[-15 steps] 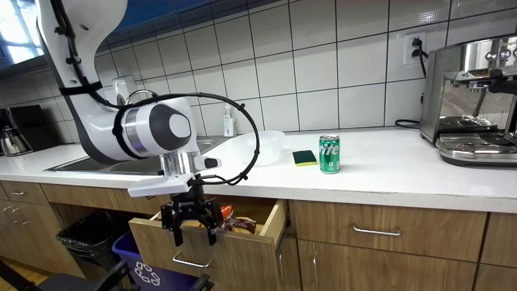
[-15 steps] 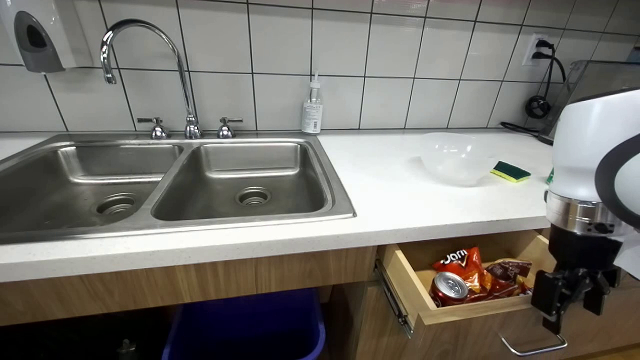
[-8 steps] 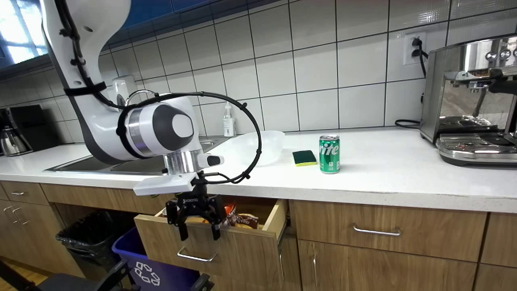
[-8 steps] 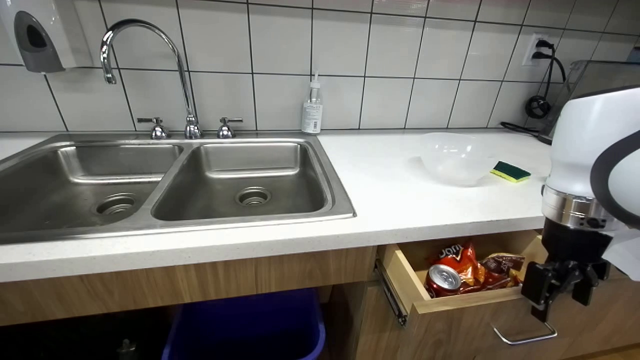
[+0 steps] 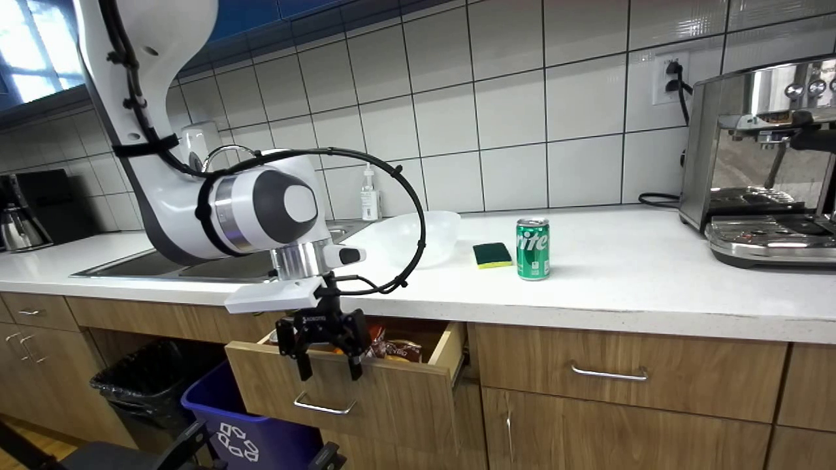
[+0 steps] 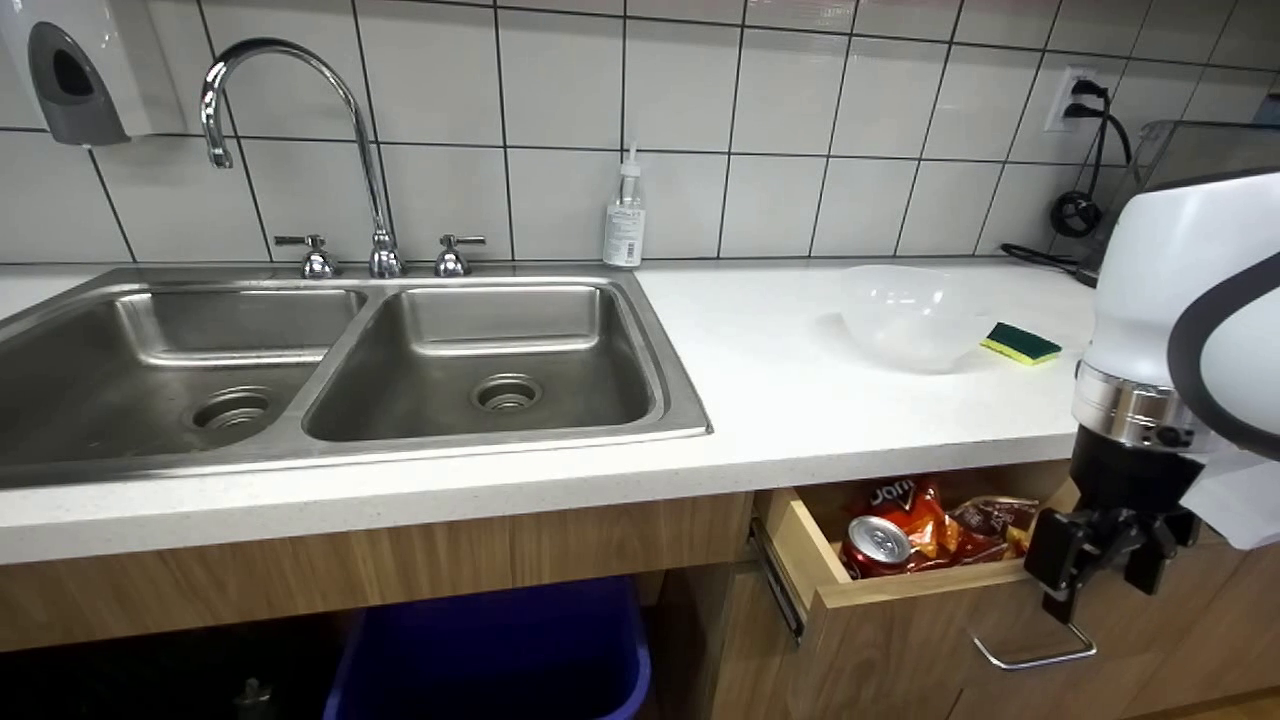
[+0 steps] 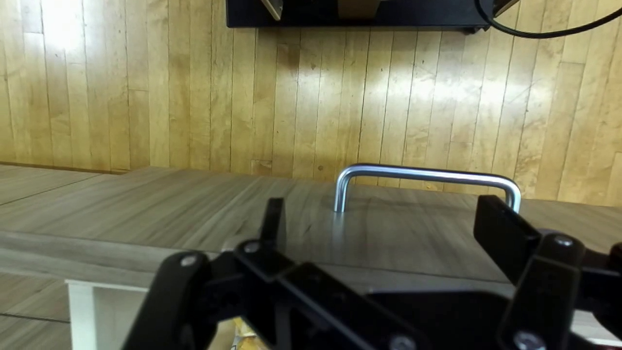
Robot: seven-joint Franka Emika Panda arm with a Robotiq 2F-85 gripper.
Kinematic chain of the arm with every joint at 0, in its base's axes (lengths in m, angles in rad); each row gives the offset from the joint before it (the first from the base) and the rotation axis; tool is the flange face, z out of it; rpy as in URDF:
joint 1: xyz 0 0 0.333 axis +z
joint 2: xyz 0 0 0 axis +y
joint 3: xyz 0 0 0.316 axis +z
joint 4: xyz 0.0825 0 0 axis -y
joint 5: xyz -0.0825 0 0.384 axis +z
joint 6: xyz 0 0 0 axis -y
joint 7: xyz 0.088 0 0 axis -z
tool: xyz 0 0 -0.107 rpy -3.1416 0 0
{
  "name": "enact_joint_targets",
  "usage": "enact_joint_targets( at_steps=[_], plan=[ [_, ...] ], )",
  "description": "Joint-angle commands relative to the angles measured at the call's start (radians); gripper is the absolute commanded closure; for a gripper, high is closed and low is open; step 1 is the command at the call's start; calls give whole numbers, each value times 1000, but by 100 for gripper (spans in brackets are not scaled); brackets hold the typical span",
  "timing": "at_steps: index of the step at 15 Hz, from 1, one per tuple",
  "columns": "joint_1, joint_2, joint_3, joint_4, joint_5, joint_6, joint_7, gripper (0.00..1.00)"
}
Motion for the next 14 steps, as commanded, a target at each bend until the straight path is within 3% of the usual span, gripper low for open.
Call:
enact_joint_targets(
  at_steps=[1, 14],
  plan=[
    [33, 34, -19, 41, 2, 28, 30, 0],
    [92, 111, -50, 135, 4, 45, 108, 0]
  ],
)
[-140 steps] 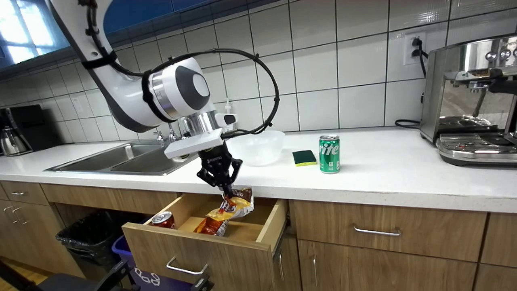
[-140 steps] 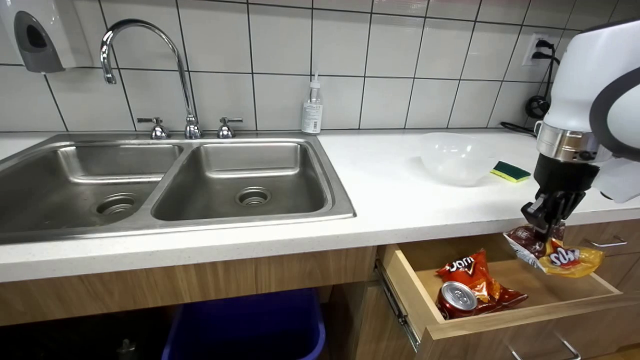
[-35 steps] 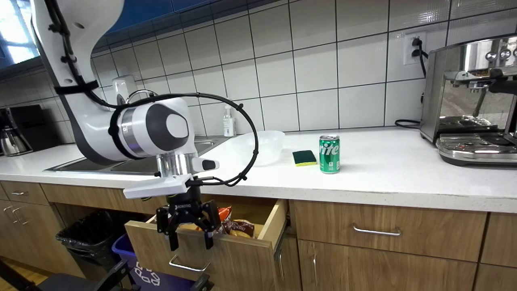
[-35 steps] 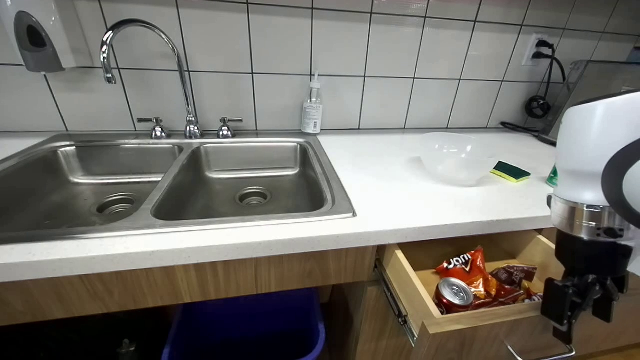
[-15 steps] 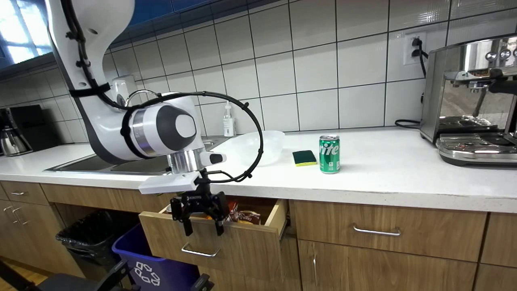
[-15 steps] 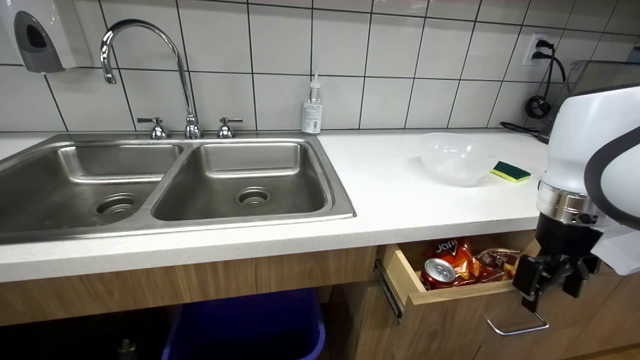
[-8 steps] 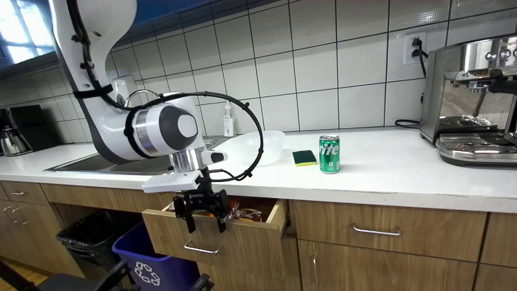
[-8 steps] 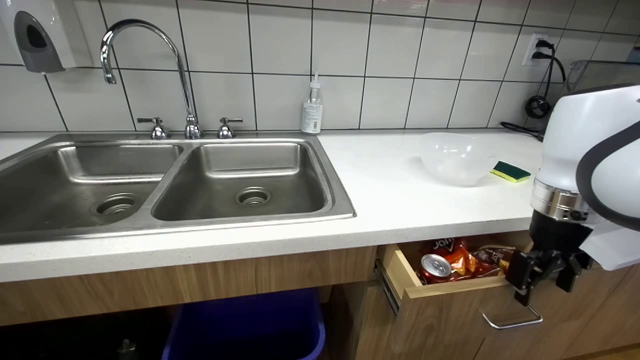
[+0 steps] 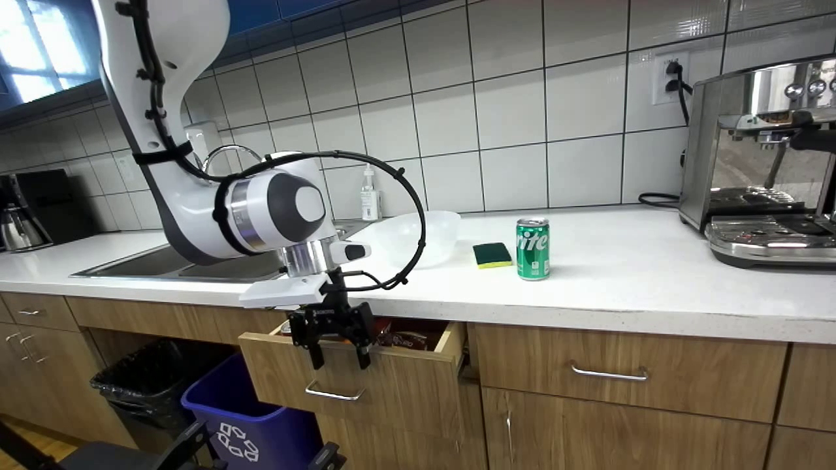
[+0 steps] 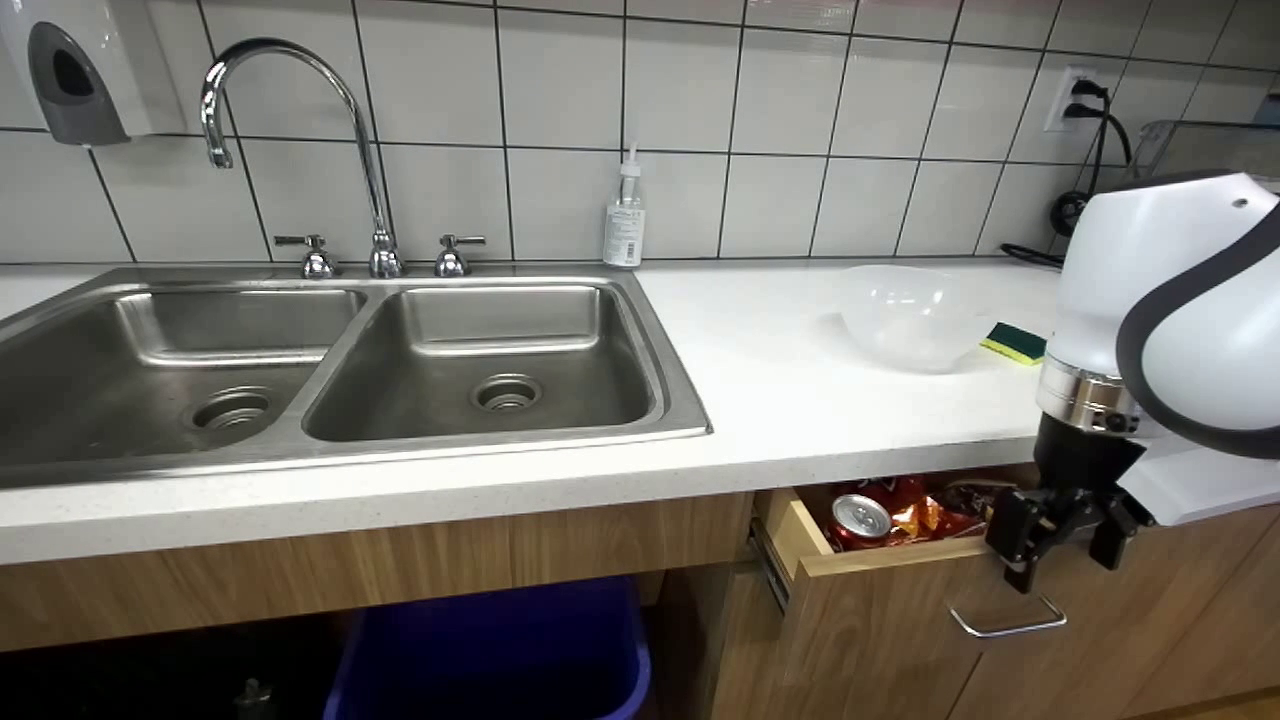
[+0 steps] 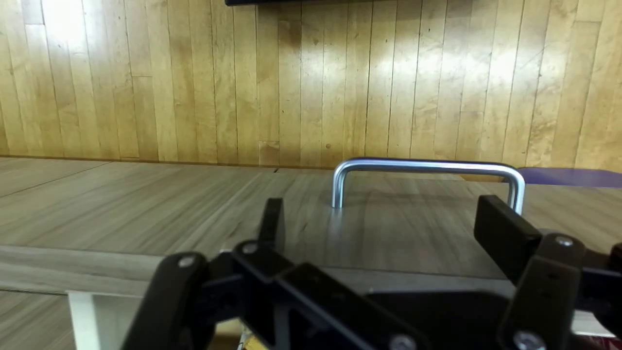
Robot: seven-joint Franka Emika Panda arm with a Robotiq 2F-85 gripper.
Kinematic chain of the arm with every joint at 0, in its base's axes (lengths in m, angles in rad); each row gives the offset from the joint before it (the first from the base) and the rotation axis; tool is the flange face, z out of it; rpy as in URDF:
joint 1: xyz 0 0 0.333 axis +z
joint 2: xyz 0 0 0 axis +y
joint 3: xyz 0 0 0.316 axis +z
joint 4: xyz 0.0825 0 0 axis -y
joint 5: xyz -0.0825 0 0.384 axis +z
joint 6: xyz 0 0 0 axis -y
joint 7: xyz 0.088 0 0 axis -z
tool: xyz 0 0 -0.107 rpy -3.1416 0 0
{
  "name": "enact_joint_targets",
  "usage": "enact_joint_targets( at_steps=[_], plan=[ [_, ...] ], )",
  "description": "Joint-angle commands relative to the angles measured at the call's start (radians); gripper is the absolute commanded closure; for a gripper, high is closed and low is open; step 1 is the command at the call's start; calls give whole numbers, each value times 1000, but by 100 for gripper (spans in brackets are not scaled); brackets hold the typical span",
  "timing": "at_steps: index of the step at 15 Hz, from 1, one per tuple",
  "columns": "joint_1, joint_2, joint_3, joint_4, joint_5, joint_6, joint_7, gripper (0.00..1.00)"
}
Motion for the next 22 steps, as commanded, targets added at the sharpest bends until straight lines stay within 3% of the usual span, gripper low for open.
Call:
enact_joint_targets(
  at_steps=[1, 22],
  plan=[
    [47, 57, -20, 63, 1, 33, 45, 0],
    [161, 141, -121, 131, 46, 170, 93, 0]
  ],
)
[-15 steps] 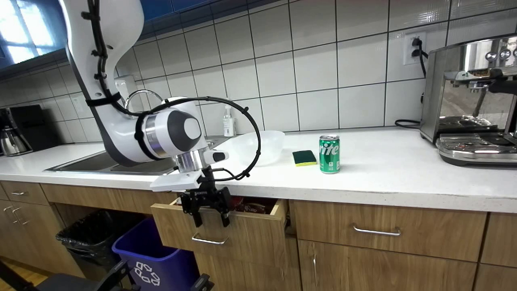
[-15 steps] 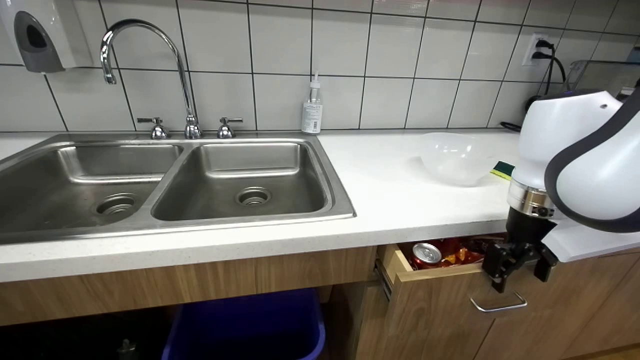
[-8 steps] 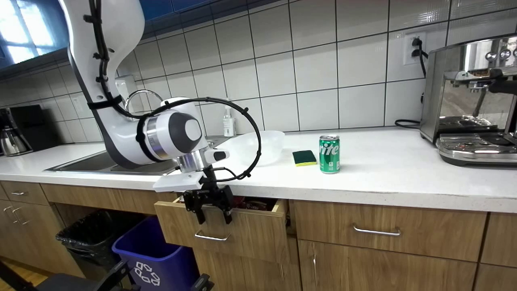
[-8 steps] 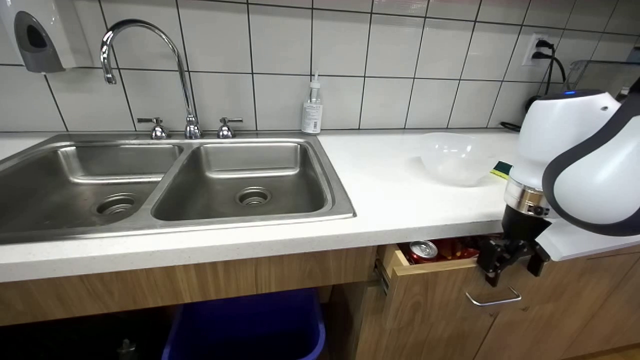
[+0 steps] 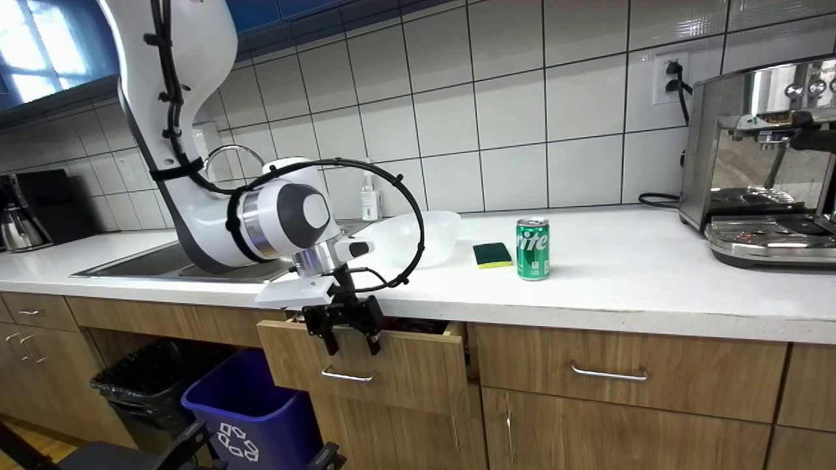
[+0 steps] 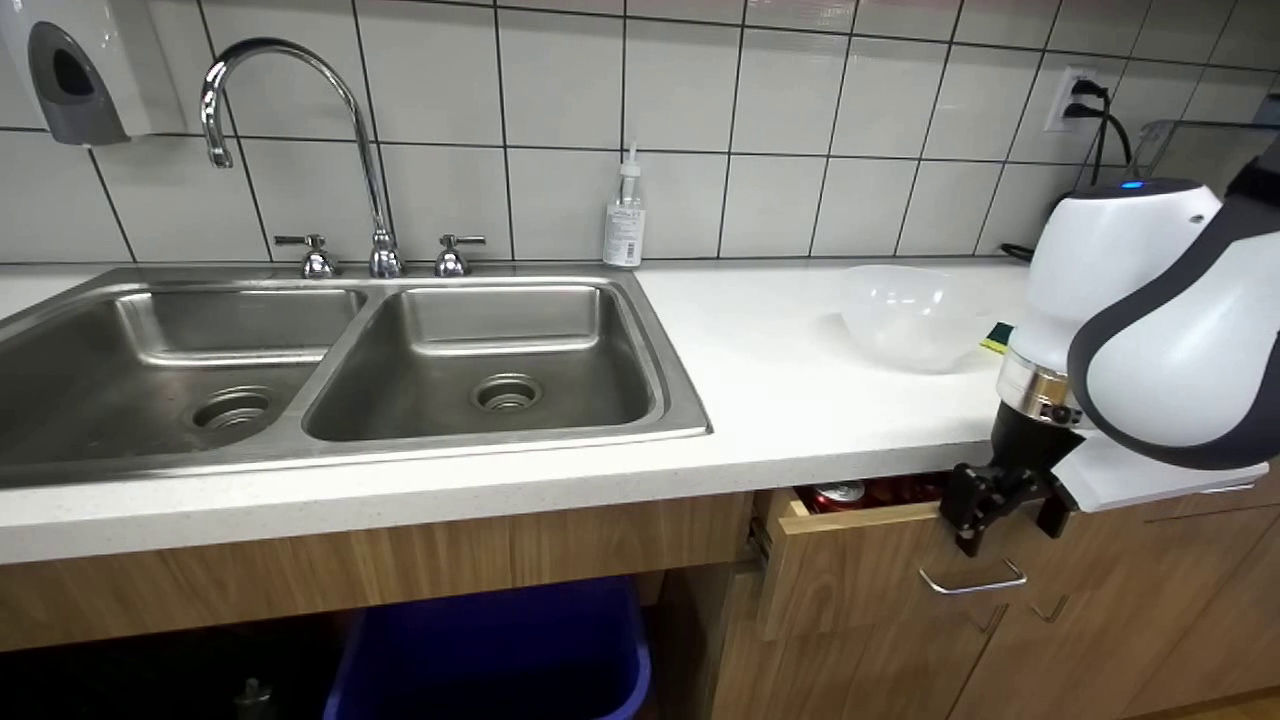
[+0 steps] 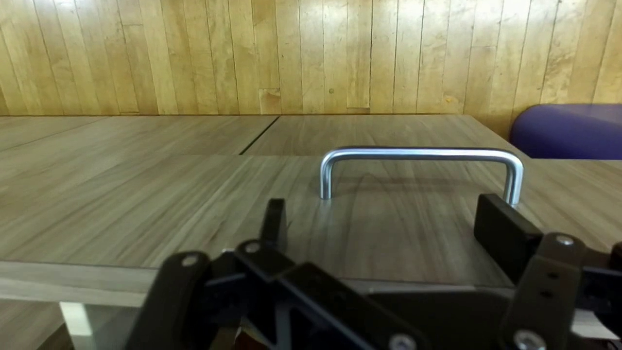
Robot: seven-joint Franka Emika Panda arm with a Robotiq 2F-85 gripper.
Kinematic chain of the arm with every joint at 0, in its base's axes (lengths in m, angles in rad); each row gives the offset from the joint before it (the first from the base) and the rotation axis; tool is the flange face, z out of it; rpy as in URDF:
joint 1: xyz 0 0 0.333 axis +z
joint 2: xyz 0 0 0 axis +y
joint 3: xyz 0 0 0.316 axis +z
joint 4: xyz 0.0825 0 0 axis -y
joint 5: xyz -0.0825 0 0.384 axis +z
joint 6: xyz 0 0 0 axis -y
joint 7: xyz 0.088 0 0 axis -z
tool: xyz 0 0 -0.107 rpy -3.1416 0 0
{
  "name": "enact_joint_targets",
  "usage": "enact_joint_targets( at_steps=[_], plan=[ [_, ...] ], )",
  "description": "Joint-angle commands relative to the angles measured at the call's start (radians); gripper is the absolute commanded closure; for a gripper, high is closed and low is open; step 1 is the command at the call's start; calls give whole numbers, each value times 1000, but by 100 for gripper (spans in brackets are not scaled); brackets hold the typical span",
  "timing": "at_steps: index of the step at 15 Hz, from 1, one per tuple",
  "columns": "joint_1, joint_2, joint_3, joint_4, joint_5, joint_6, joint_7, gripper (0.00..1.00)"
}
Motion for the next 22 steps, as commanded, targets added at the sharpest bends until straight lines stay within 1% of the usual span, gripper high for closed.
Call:
enact_joint_targets(
  at_steps=[1, 8, 22],
  plan=[
    [34, 57, -19, 64, 31, 44, 31, 0],
    [31, 74, -12, 85, 71, 60, 20, 0],
    [28, 73, -12, 88, 101, 103, 22, 0]
  ],
)
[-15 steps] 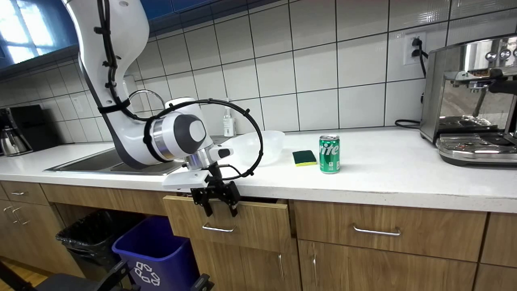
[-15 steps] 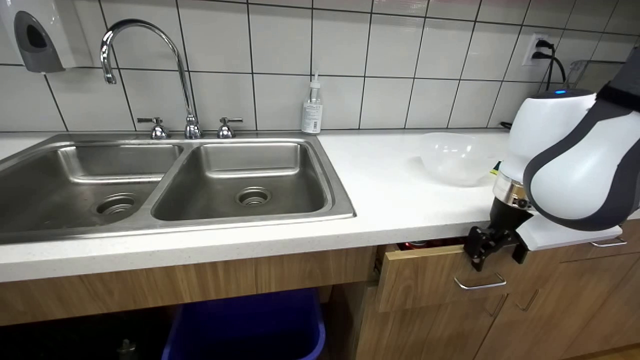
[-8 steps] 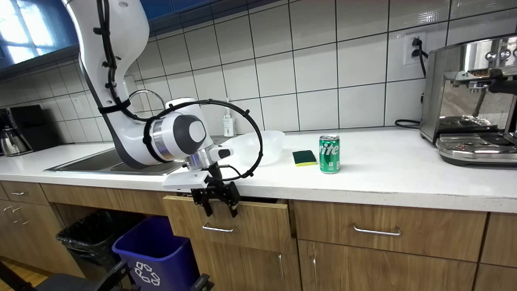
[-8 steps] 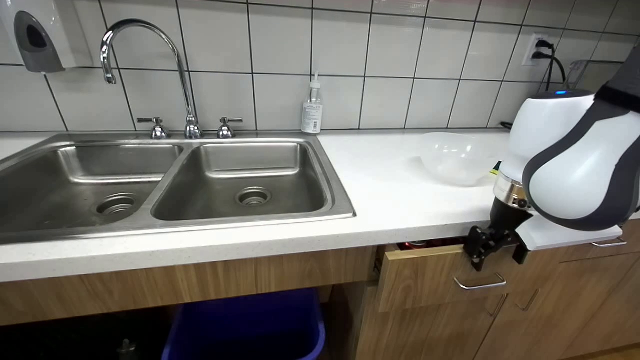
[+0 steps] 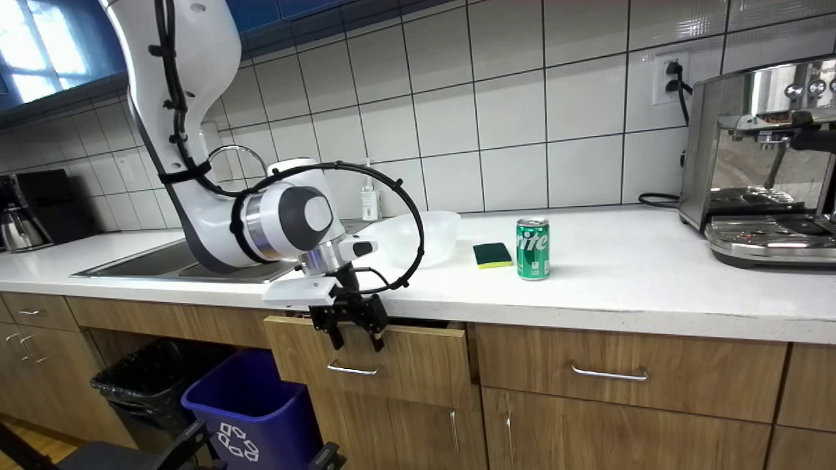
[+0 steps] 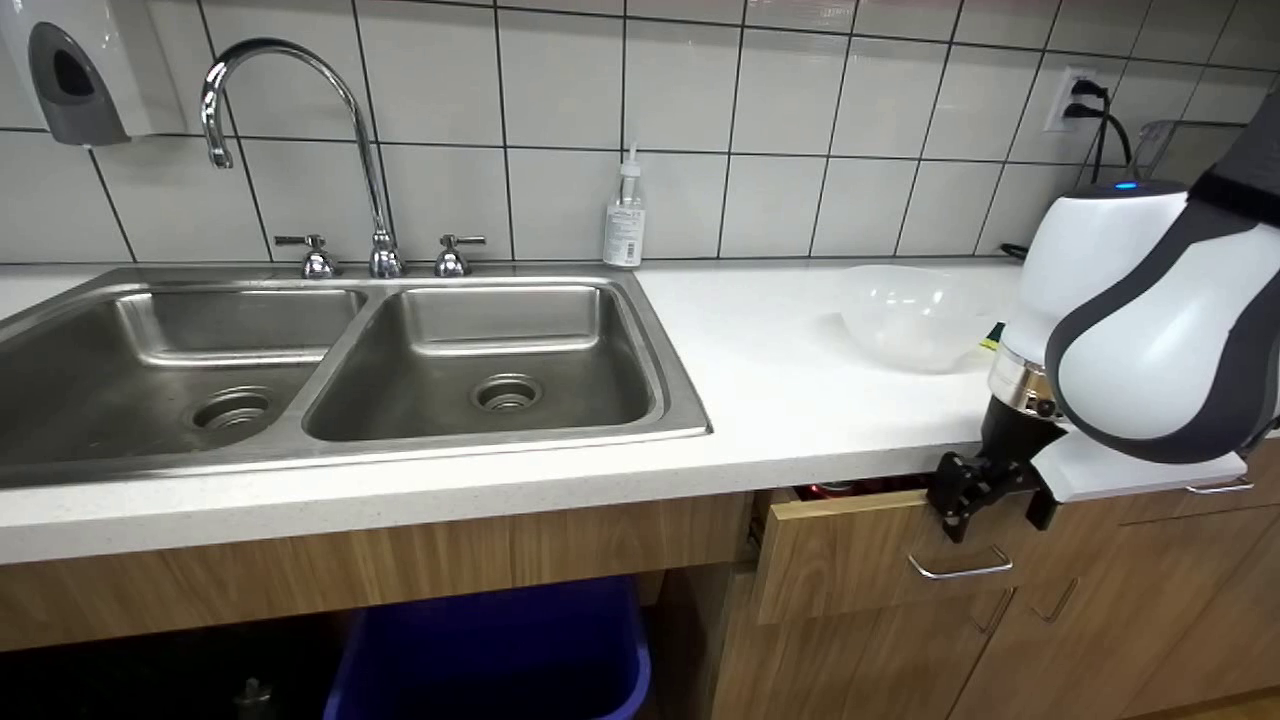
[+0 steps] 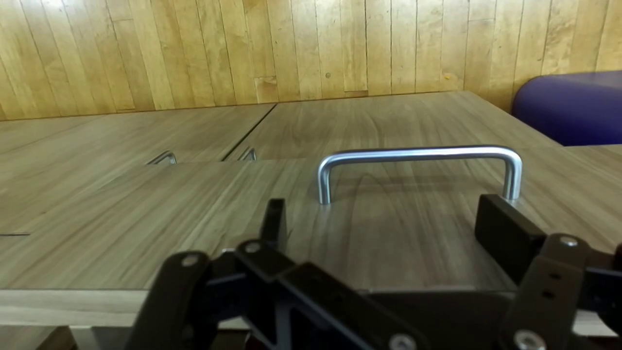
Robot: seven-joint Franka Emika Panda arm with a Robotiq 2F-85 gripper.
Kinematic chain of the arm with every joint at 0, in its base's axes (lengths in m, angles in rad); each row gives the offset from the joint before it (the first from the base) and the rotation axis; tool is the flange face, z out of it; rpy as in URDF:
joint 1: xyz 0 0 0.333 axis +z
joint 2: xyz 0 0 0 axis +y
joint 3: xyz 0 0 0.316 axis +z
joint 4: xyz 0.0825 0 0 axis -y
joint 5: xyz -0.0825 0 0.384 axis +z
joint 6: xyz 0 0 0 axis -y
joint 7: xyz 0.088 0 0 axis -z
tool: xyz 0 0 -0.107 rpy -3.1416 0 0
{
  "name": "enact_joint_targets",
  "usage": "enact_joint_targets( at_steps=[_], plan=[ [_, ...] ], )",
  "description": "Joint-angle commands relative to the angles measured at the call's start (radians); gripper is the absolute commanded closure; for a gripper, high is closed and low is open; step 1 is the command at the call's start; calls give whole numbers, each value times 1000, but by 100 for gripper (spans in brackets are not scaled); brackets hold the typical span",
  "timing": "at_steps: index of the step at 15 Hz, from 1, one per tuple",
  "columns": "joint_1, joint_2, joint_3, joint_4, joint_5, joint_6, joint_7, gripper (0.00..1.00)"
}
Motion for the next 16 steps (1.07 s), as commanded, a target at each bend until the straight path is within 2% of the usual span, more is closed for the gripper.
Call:
enact_joint_targets(
  at_steps=[1, 16],
  plan=[
    [13, 46, -3, 62, 34, 74, 22, 0],
    [15, 42, -13, 78, 40, 81, 24, 0]
  ],
)
